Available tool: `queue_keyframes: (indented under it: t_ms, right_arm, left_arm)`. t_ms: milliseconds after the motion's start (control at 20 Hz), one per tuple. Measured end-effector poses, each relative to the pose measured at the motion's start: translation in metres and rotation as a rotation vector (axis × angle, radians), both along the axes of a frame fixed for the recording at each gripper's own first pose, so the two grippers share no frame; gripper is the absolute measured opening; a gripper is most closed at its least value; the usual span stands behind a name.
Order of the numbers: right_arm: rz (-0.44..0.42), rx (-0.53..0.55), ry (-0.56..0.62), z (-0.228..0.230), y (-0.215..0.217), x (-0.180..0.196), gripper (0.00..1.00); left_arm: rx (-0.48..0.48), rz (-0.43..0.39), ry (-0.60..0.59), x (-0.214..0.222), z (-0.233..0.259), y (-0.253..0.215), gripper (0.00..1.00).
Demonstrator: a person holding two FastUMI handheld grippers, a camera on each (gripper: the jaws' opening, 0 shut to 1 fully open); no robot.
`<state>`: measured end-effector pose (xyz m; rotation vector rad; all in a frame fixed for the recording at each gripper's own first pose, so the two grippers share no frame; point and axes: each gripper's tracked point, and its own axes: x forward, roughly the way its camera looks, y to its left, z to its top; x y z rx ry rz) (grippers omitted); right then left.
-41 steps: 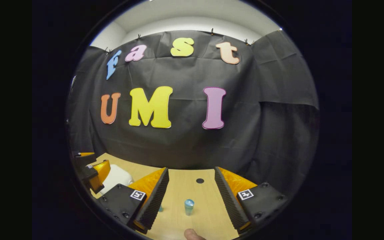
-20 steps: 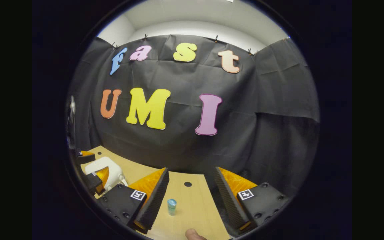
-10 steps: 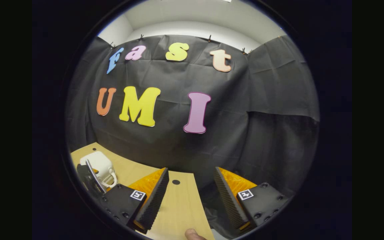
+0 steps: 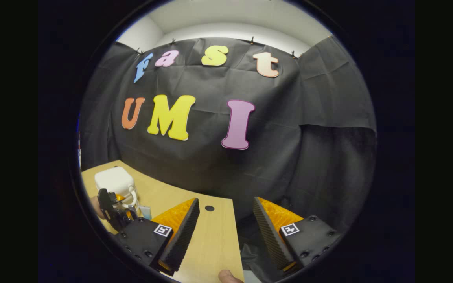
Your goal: First open the suitcase, pack the skin care products into it, and then close the suitcase.
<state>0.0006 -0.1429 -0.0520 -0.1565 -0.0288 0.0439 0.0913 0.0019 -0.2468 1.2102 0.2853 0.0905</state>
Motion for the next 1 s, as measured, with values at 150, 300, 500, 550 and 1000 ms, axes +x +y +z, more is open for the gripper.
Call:
queue_keyframes:
  t_ms: [150, 300, 500, 550, 1000]
  right_arm:
    - [-0.003, 0.011, 0.003, 0.005, 0.019, -0.004, 0.81]
    - [-0.010, 0.001, 0.002, 0.007, 0.040, -0.005, 0.81]
    - [-0.033, 0.006, -0.009, 0.014, 0.060, -0.007, 0.81]
    - [-0.046, 0.001, -0.012, 0.016, 0.063, -0.007, 0.81]
    - [-0.149, 0.024, -0.008, 0.029, 0.093, -0.005, 0.81]
  left_arm:
    - [0.018, -0.016, 0.029, 0.005, 0.000, 0.002, 0.40]
    - [0.018, -0.035, 0.049, 0.000, 0.007, -0.004, 0.22]
    - [-0.033, -0.063, 0.055, -0.001, 0.022, -0.002, 0.06]
    - [-0.066, -0.057, 0.062, -0.003, 0.025, 0.002, 0.05]
    - [-0.408, -0.084, 0.063, -0.014, 0.113, 0.030, 0.03]
